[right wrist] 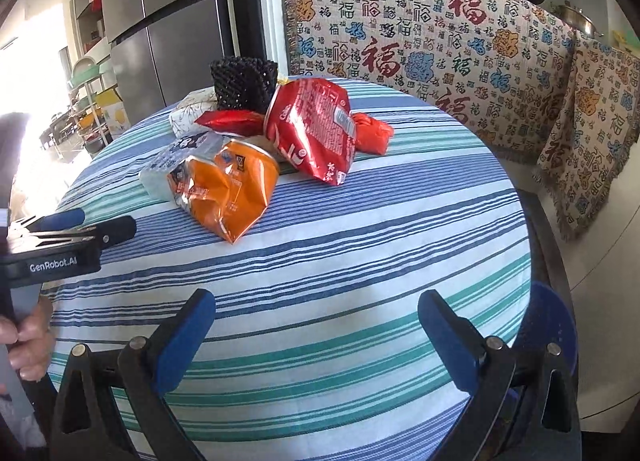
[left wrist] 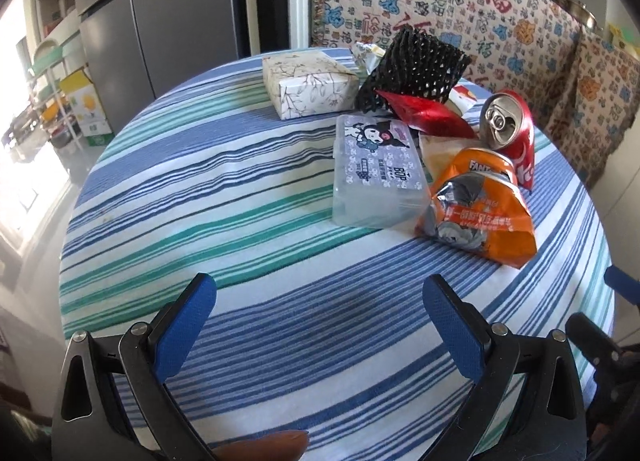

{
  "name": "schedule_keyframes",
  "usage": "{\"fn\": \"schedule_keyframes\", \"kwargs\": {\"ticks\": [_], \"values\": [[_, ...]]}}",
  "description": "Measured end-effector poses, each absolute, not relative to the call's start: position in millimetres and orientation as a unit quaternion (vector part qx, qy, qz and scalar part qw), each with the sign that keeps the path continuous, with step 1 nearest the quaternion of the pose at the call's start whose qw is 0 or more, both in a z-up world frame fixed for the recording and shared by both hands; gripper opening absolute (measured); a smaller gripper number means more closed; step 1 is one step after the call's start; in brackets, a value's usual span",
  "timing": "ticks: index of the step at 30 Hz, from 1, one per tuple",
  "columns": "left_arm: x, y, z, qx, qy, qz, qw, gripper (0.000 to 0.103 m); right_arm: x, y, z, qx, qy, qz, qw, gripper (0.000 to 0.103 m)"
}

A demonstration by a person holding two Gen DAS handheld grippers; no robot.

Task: Collect trash
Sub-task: 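Reach the left tool to the clear box while the right tool reaches the orange Fanta can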

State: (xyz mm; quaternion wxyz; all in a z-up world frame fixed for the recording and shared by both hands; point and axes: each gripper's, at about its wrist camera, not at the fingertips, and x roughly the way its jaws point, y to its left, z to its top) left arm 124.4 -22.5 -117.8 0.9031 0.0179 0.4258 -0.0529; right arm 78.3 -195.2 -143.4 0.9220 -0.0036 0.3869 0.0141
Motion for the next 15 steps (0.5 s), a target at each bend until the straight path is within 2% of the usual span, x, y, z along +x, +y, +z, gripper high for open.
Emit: {"fn": "schedule_keyframes", "kwargs": {"ticks": [15], "values": [[169,-38,-122,0.054,0.433,-0.090,0.895,0.103,98,-185,-162,-0.027,0.418,0.024,0.908,0.103]]}}
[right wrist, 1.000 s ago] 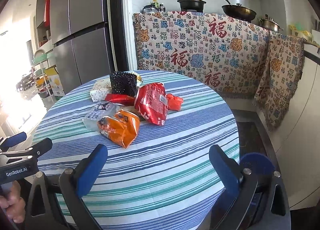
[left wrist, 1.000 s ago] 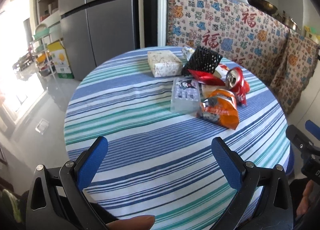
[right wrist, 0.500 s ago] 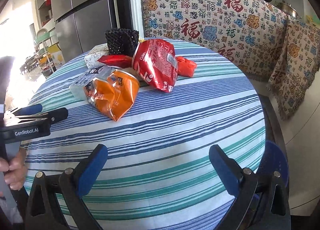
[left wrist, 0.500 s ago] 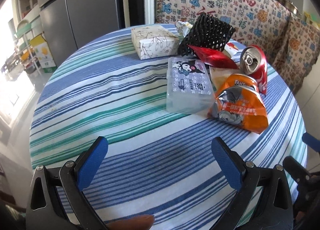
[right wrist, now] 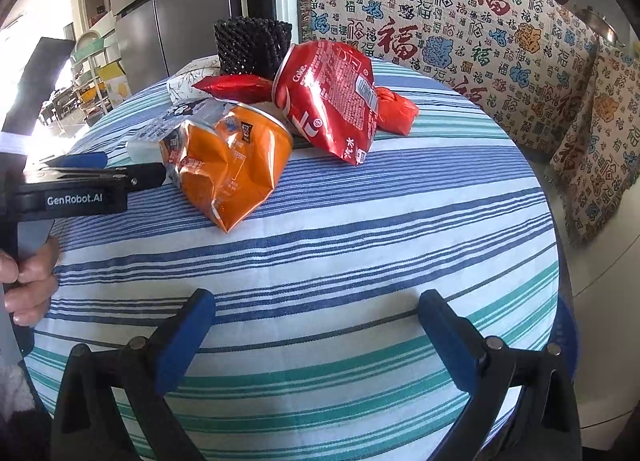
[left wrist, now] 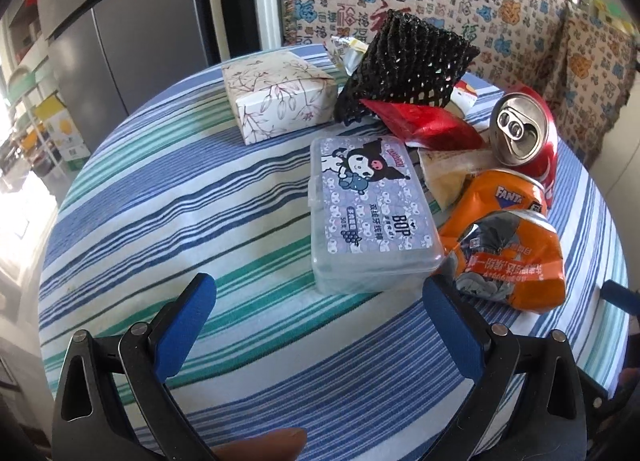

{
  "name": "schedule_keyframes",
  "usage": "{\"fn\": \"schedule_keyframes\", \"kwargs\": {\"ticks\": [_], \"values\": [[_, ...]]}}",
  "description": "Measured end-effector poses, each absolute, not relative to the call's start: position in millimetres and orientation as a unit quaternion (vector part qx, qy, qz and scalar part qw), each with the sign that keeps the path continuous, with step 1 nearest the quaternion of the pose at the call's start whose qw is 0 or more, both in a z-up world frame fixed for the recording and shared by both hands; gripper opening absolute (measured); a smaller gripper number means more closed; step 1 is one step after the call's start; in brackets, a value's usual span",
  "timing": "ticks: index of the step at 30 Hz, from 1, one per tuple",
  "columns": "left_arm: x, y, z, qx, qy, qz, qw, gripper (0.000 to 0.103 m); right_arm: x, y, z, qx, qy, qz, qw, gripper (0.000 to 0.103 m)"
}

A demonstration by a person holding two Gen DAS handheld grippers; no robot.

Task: Collect trash
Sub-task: 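Reach the left tool to the clear box while the right tool reaches the orange Fanta can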

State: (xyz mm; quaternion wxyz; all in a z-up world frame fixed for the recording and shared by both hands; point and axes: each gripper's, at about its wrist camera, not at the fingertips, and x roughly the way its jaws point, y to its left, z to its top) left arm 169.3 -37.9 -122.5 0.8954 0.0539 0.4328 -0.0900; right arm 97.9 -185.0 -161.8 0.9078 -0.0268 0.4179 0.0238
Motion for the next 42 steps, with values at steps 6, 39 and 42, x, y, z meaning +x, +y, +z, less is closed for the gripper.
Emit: {"fn": "schedule_keyframes", "kwargs": {"ticks": [6,39,42], "values": [[189,-39,-125,0.048,0.445,-0.094,0.890,0.103,100,-185,-161,-0.025,0.419,0.029,0.907,0.103],[208,-5,-122,0.042,0.468,-0.079,0.879,0.103,149,-174,-151,0.031,0.450,-0.040,0.892,0.103],[214,-10,-117,0.030,0.454,-0.104,0.884,0.103,160,-161,-146,0.083,0.443,-0.013,0.892,0.103]]}}
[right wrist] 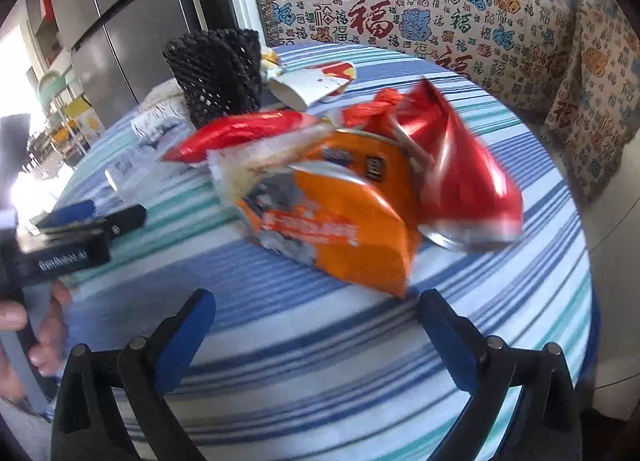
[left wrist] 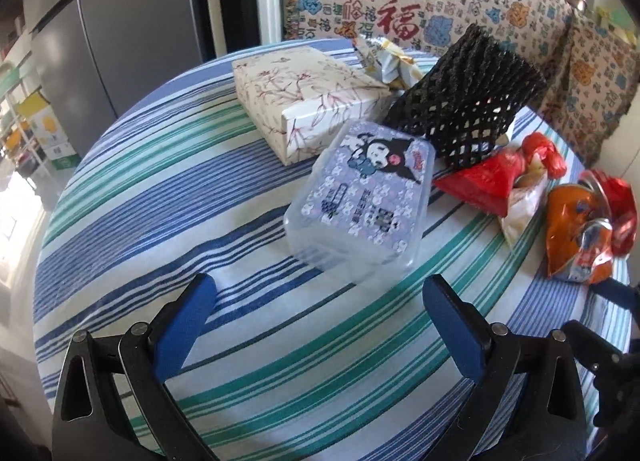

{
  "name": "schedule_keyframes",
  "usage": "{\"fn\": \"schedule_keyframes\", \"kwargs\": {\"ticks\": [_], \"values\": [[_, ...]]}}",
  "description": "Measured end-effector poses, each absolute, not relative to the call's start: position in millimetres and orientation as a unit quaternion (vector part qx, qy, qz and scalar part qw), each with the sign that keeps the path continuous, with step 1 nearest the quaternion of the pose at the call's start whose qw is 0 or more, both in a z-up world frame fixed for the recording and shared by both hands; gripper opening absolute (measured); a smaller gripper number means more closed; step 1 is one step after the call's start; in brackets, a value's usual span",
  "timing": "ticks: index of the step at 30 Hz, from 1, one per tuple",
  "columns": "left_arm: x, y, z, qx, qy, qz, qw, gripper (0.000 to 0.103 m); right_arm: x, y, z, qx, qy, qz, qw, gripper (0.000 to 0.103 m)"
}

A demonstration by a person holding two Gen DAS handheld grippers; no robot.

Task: Collect trash
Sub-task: 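Reach the left tool to the clear box while the right tool reaches the orange Fanta can, then close the left tool on the clear box while the right tool grasps the Fanta can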

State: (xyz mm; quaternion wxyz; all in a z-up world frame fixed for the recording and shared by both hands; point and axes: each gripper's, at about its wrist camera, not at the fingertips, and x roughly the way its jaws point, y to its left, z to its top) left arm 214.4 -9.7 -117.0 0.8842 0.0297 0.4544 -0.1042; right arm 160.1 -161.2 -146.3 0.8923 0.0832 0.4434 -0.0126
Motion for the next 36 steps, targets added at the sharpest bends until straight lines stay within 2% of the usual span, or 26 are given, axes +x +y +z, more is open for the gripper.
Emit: {"fn": "schedule_keyframes", "kwargs": {"ticks": [1,6,7,8,10,11,12,14,16,19,21,22,23,27,36], "values": [[216,-11,-116,0.026,0.449,-0.107,0.887,0.103,171,-161,-145,0.109,0.435,-0.030,0.893,0.103],[233,-17,-116,0.022,0.453,-0.108,0.885,0.102,190,-168,-148,0.096,0.425,-0.077,0.897,0.103],[233,-16,-115,0.018,0.450,-0.111,0.886,0.098,191,-170,-149,0.093,0.427,-0.072,0.897,0.103],[231,-15,-115,0.015,0.447,-0.116,0.887,0.086,191,-173,-149,0.088,0.429,-0.066,0.896,0.103],[225,-14,-114,0.019,0.445,-0.125,0.887,0.077,190,-179,-151,0.066,0.431,-0.051,0.899,0.101],[221,-14,-113,0.021,0.442,-0.132,0.887,0.066,188,-182,-152,0.059,0.430,-0.043,0.900,0.098],[218,-14,-113,0.023,0.441,-0.138,0.887,0.059,186,-186,-152,0.049,0.430,-0.035,0.901,0.096],[207,-14,-112,0.027,0.443,-0.135,0.886,0.037,174,-194,-153,0.026,0.431,-0.035,0.901,0.094],[195,-13,-111,0.028,0.448,-0.135,0.883,0.030,172,-209,-156,0.015,0.434,-0.039,0.900,0.094],[175,-12,-109,0.017,0.456,-0.141,0.879,0.033,168,-227,-156,0.011,0.434,-0.029,0.900,0.095],[166,-12,-108,0.013,0.457,-0.140,0.878,0.056,165,-230,-156,0.007,0.436,-0.019,0.900,0.096],[165,-11,-107,0.015,0.452,-0.132,0.882,0.076,162,-228,-155,0.010,0.439,-0.015,0.898,0.097],[165,-10,-104,0.018,0.442,-0.122,0.888,0.088,158,-225,-154,0.018,0.441,-0.008,0.897,0.099],[184,-3,-95,0.017,0.418,-0.116,0.901,0.102,147,-205,-151,0.050,0.441,0.036,0.895,0.100],[227,-38,-106,0.109,0.409,-0.205,0.883,0.101,181,-198,-149,0.086,0.427,0.023,0.900,0.103]]}}
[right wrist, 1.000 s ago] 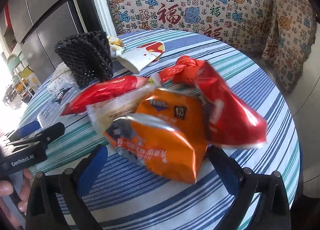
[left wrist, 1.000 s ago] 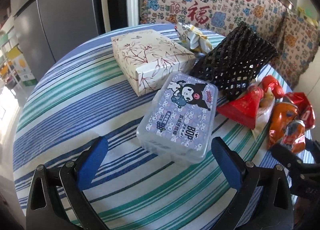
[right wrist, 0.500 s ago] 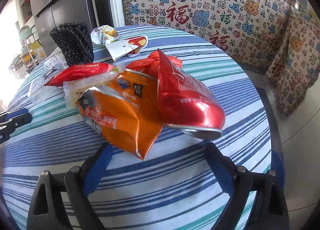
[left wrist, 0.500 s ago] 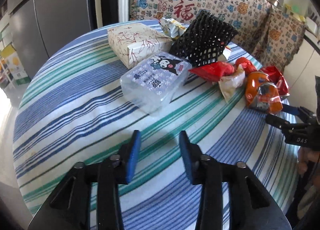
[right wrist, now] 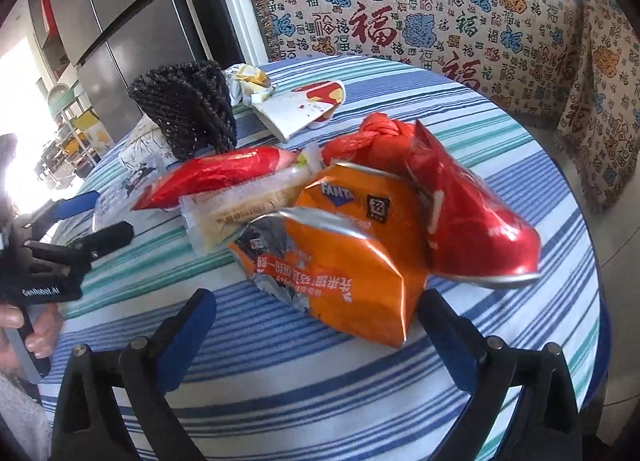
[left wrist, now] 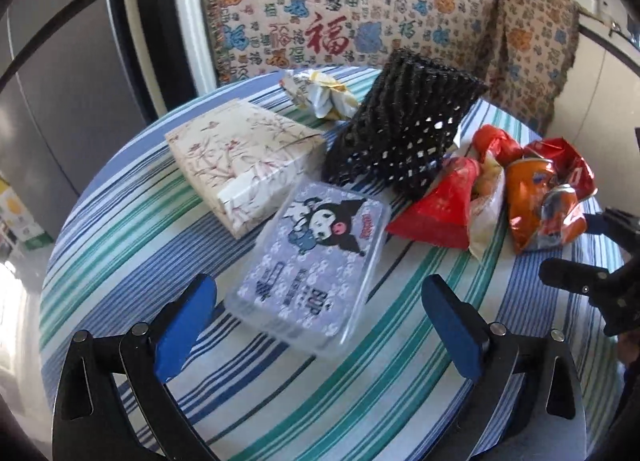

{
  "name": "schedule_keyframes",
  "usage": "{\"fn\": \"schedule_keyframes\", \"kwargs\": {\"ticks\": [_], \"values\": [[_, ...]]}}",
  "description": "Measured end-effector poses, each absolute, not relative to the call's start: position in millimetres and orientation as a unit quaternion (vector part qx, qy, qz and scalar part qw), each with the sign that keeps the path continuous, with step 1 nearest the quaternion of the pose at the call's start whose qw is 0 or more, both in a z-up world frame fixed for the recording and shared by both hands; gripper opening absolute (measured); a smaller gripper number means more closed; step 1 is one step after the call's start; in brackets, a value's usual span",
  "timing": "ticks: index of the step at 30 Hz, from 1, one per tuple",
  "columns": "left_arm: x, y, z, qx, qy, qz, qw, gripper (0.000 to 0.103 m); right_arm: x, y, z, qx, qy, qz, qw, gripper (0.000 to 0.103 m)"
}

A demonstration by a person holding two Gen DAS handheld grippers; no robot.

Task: Collect trash
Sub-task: 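Close the left tool on the clear box while the right tool grasps the Fanta can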

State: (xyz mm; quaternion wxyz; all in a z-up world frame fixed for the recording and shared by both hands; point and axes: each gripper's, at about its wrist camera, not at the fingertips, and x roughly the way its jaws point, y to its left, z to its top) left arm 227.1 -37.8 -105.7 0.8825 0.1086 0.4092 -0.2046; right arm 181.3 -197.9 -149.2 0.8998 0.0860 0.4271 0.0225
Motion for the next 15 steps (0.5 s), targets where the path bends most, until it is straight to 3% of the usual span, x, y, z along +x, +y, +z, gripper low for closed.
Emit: {"fn": "schedule_keyframes", "kwargs": {"ticks": [2,4,5,6,11,13,15], "values": [[223,-46,-107,0.126,0.402,-0.186,0.887,0.081,186,-204,-148,0.114,0.418,0.032,0.901,0.101],[216,-45,-106,0.127,0.398,-0.164,0.894,0.069,186,-215,-147,0.141,0.406,0.018,0.903,0.084],[212,-40,-105,0.111,0.403,-0.159,0.894,0.068,185,-221,-146,0.146,0.403,0.005,0.903,0.067],[206,-34,-103,0.085,0.409,-0.154,0.896,0.068,182,-229,-146,0.155,0.402,0.003,0.903,0.060],[159,-14,-109,-0.009,0.463,-0.094,0.881,0.064,159,-243,-147,0.111,0.410,0.018,0.905,0.056],[141,-18,-112,0.000,0.454,-0.079,0.887,0.064,149,-240,-147,0.073,0.414,0.028,0.907,0.059],[135,-24,-114,0.017,0.450,-0.075,0.890,0.070,142,-238,-148,0.063,0.411,0.039,0.909,0.077]]}}
